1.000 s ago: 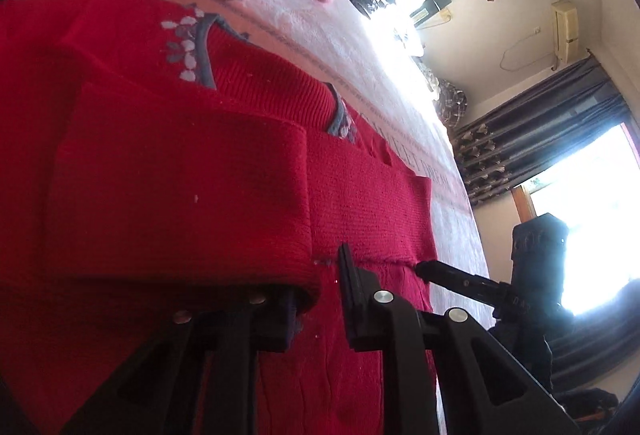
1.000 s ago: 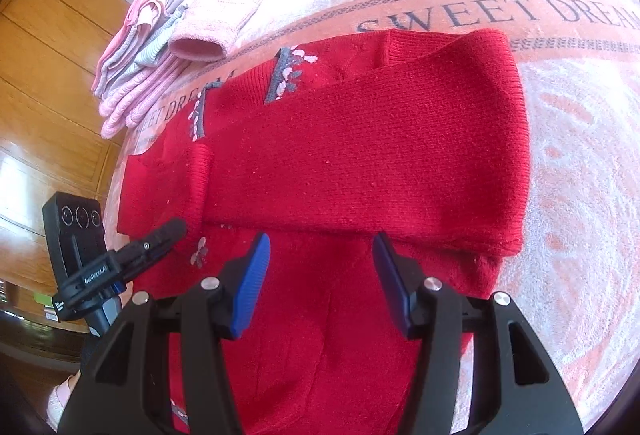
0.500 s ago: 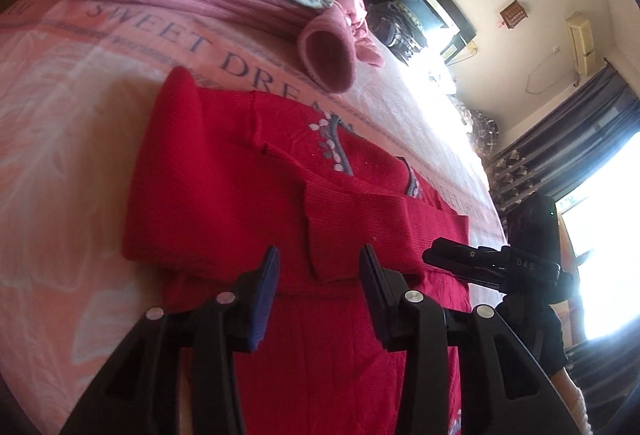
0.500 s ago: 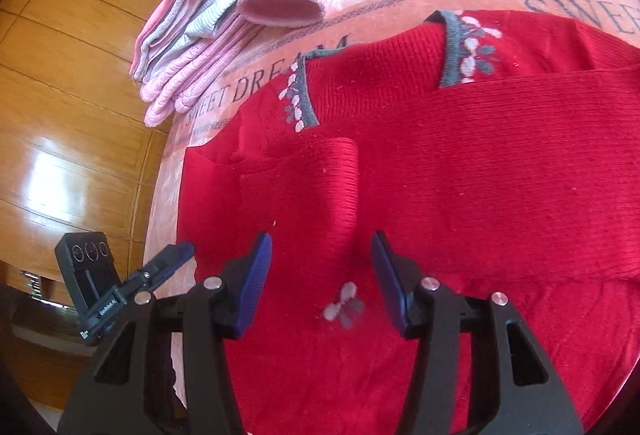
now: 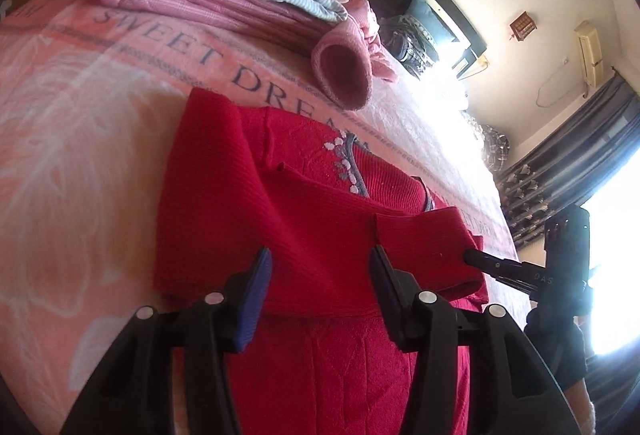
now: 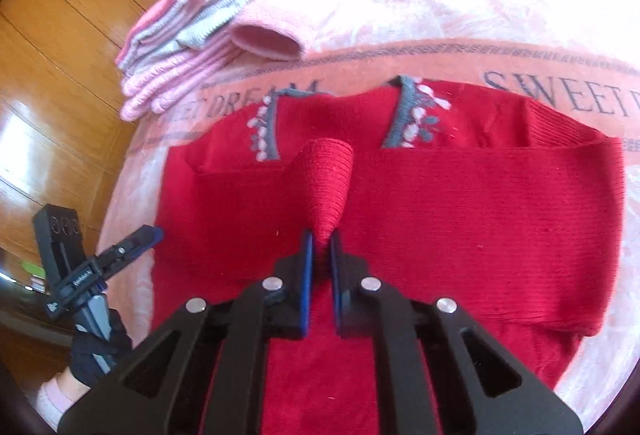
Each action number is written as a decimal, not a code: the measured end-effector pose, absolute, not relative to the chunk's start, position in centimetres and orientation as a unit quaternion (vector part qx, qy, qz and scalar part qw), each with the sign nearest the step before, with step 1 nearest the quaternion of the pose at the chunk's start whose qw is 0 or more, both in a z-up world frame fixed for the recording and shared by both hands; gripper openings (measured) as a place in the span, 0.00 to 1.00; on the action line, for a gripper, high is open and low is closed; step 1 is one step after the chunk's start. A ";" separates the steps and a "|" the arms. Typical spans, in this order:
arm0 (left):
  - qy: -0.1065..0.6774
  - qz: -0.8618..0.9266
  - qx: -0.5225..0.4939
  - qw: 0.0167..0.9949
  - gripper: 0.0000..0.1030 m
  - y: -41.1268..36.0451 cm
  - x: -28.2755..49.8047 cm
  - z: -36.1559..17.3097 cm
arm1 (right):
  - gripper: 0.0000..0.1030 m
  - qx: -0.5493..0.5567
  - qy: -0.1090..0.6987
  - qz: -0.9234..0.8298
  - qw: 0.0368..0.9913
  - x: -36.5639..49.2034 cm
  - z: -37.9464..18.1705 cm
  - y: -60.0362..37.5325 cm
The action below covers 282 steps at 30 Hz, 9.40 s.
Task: Fold small clothes
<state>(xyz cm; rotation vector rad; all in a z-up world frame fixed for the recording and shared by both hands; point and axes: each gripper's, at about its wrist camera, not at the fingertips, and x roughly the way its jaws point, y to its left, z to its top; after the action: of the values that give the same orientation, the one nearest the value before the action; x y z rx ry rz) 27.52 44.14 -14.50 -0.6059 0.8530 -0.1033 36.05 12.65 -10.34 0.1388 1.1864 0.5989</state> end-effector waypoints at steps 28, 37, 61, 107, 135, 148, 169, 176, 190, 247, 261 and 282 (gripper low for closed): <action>0.428 -0.013 -0.281 0.859 0.52 45.1 27.1 -15.4 | 0.09 -0.086 0.568 0.239 0.783 33.3 -12.5 23.3; 0.394 0.000 -0.249 0.885 0.52 43.2 28.0 -13.2 | 0.08 0.114 0.538 0.261 0.794 36.3 -7.5 9.5; 0.421 -0.019 -0.181 0.889 0.59 37.7 30.6 -14.6 | 0.23 0.190 0.593 0.183 0.761 39.7 -14.7 -0.2; 0.506 -0.059 -0.128 0.851 0.69 36.9 22.2 -10.9 | 0.21 0.117 0.607 0.209 0.758 29.3 -9.4 -2.9; 0.632 -0.089 -0.236 0.733 0.75 40.4 -0.2 -17.3 | 0.39 0.076 0.642 0.235 0.725 6.6 -8.4 -4.7; 0.627 -0.125 -0.262 0.723 0.76 39.5 0.2 -18.1 | 0.44 0.060 0.699 0.212 0.680 6.9 -14.0 -5.2; 0.595 -0.129 -0.274 0.745 0.13 39.6 -0.5 -15.5 | 0.05 0.071 0.679 0.245 0.689 4.6 -10.9 -4.9; 0.629 -0.109 -0.267 0.722 0.09 39.9 -0.8 -18.2 | 0.04 0.051 0.707 0.224 0.669 4.5 -13.1 -4.9; 0.486 -0.165 -0.344 0.787 0.09 41.2 3.9 -9.0 | 0.04 0.226 0.608 0.286 0.705 10.0 -4.8 -7.6; 0.532 -0.137 -0.094 0.830 0.34 41.4 24.8 -14.9 | 0.37 0.196 0.607 0.242 0.731 31.5 -12.9 -4.2; 0.516 -0.165 -0.139 0.829 0.15 41.4 24.4 -14.9 | 0.49 0.060 0.628 0.264 0.730 31.2 -14.8 -0.1; 0.477 -0.183 -0.134 0.849 0.31 41.8 22.5 -11.3 | 0.06 0.052 0.579 0.324 0.746 29.5 -10.8 0.0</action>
<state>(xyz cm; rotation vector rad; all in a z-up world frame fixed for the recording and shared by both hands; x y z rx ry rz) 22.53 41.79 -11.34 -0.2832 1.0047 -0.3859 29.53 0.00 -10.78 0.1139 1.2673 0.7088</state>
